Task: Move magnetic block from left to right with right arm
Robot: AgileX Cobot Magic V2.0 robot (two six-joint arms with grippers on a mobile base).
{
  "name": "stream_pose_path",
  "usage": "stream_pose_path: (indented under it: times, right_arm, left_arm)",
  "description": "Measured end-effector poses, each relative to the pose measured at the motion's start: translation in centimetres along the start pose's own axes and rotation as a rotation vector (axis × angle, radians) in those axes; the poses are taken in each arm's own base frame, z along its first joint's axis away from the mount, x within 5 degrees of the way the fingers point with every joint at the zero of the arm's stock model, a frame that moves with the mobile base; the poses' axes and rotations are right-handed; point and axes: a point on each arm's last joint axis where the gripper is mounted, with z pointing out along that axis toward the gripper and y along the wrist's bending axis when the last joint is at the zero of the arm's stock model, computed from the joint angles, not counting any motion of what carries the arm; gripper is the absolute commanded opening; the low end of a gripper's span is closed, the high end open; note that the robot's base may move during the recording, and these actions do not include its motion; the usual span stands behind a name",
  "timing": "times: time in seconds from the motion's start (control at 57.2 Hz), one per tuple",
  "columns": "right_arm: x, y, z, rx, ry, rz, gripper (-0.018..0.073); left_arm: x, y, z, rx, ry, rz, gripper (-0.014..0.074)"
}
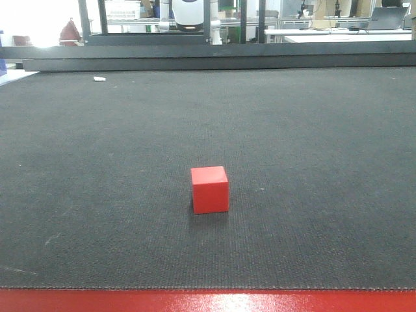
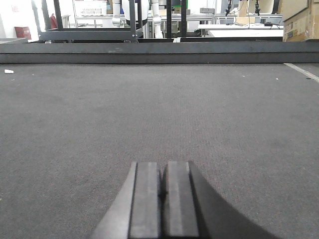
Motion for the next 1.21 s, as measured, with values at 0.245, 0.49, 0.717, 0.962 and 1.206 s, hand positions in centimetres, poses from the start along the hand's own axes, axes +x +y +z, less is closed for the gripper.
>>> stream_pose_path:
  times: [0.245, 0.49, 0.717, 0.962, 1.206]
  right_arm:
    - [0.0, 0.0, 0.0, 0.0, 0.0, 0.0, 0.0034]
    - [0.0, 0.0, 0.0, 0.0, 0.0, 0.0, 0.0034]
    - [0.0, 0.0, 0.0, 0.0, 0.0, 0.0, 0.0034]
    - [0.0, 0.0, 0.0, 0.0, 0.0, 0.0, 0.0034]
    - [0.0, 0.0, 0.0, 0.0, 0.0, 0.0, 0.0034]
  left_arm:
    - [0.0, 0.0, 0.0, 0.0, 0.0, 0.0, -0.0126]
    - [0.0, 0.0, 0.0, 0.0, 0.0, 0.0, -0.0126]
    - [0.0, 0.0, 0.0, 0.0, 0.0, 0.0, -0.0126]
    - [0.0, 0.0, 0.0, 0.0, 0.0, 0.0, -0.0126]
    - [0.0, 0.0, 0.0, 0.0, 0.0, 0.0, -0.0126]
